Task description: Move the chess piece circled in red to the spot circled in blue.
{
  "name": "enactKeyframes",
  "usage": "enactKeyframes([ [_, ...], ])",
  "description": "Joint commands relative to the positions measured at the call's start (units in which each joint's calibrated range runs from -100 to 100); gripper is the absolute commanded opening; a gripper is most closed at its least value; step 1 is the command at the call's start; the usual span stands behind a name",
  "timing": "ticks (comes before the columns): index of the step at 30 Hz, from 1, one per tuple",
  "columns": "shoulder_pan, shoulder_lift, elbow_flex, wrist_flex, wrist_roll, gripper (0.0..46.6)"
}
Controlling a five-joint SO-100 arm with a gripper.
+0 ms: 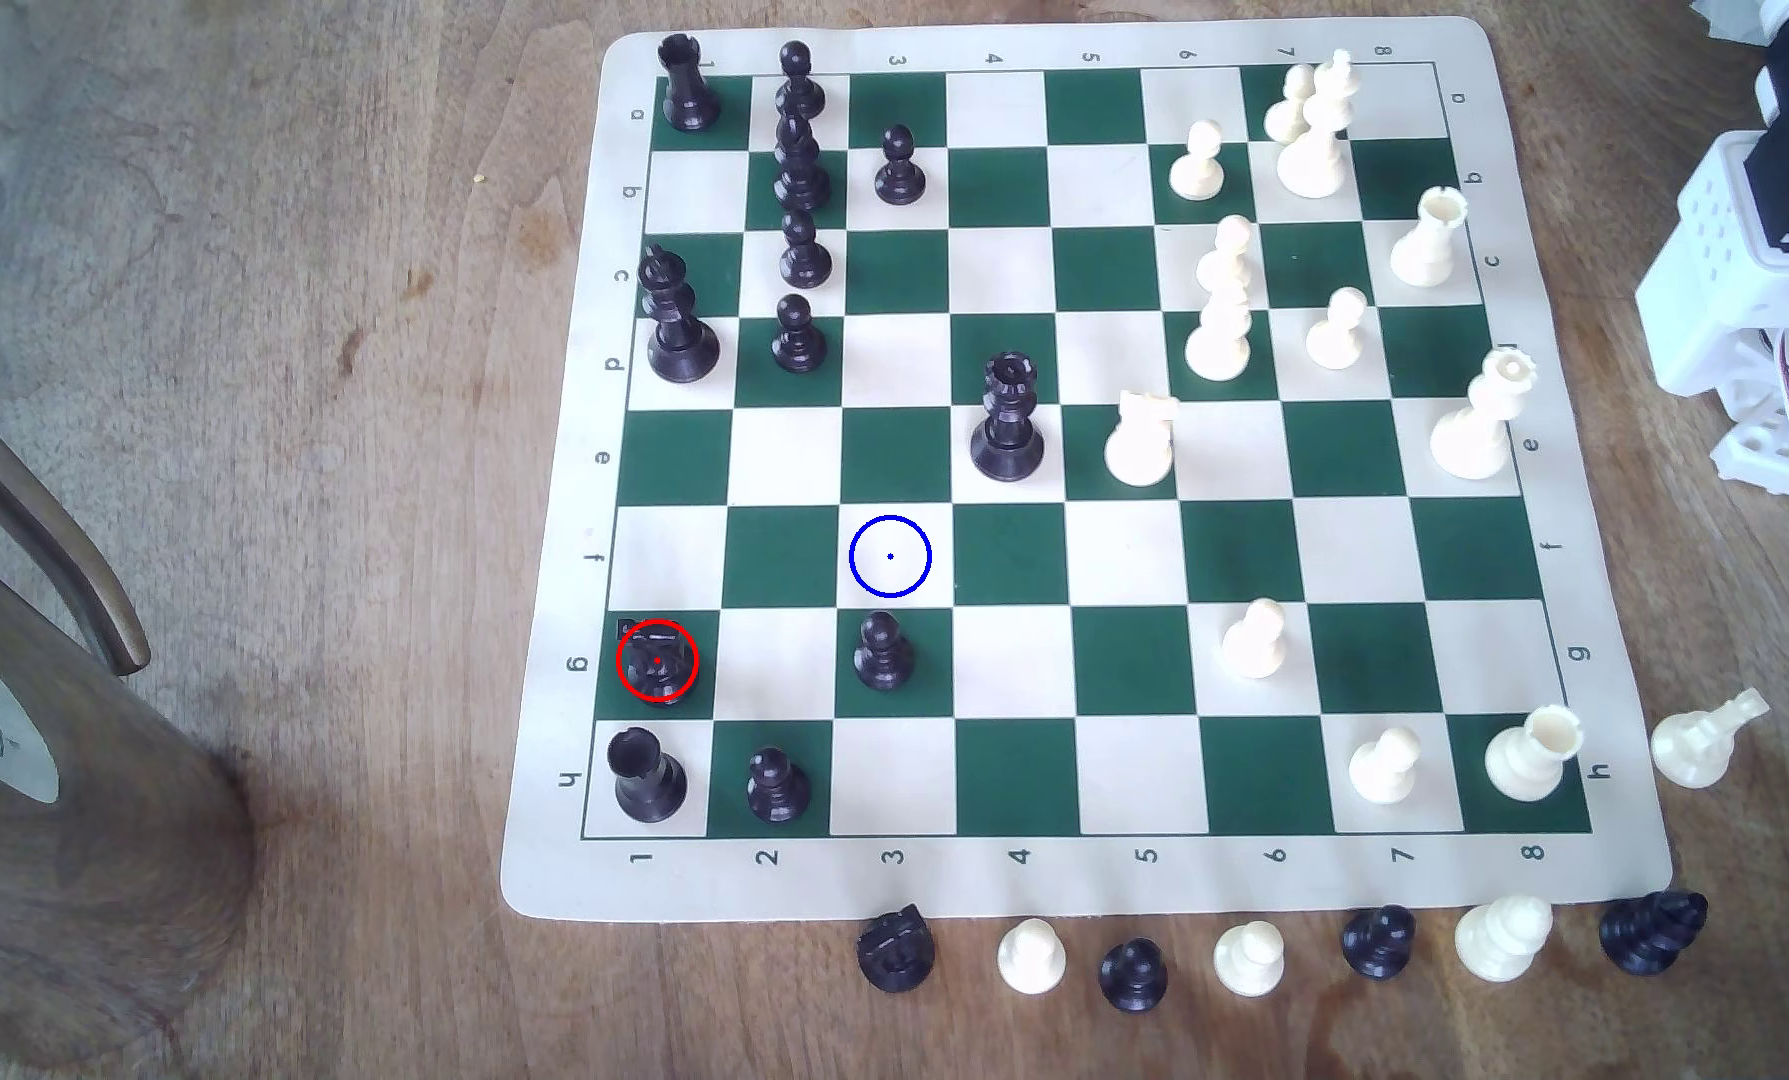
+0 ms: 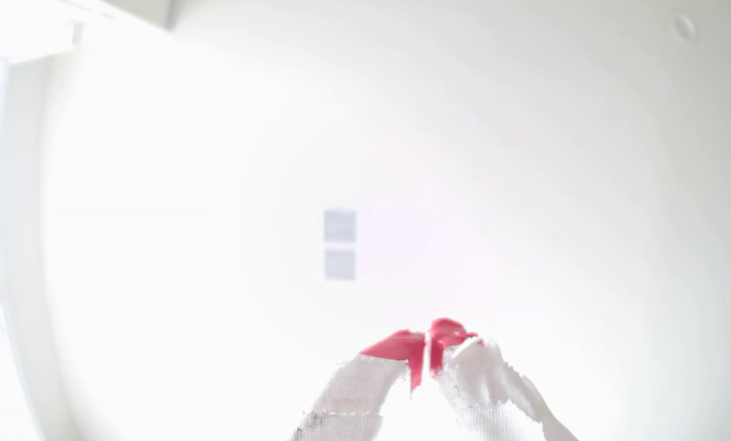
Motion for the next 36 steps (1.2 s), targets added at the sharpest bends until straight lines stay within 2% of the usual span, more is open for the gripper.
enactKeyframes([
  [1, 0.22, 0.22, 0.90, 9.49, 0.24, 0.2],
  [3, -0.09, 0.31, 0.81, 13.17, 0.54, 0.2],
  [4, -2.43, 0.31, -0.55, 19.64, 0.83, 2.6],
  [5, -4.55, 0.31, -1.73, 24.39, 1.81, 0.5],
  [6, -7.21, 0.31, -3.72, 29.72, 3.96, 0.2],
  [8, -9.08, 0.31, -6.89, 34.55, 5.52, 0.2],
  [14, -10.41, 0.39, -14.33, 56.25, 7.67, 0.2],
  [18, -8.61, 0.39, -19.31, 69.52, 8.99, 0.2],
  [23, -8.38, 2.60, -32.28, 91.63, 9.38, 0.2],
  [26, -6.97, 0.39, -37.54, 104.74, 9.38, 0.5],
  [29, -7.05, 2.43, -41.71, 109.24, 8.94, 0.2],
  [33, -7.99, 4.13, -46.24, 120.71, 4.64, 0.3],
  [35, -7.68, 1.41, -42.89, 118.33, 0.98, 6.4],
  [36, -7.05, 0.39, -39.99, 115.30, 0.63, 8.2],
])
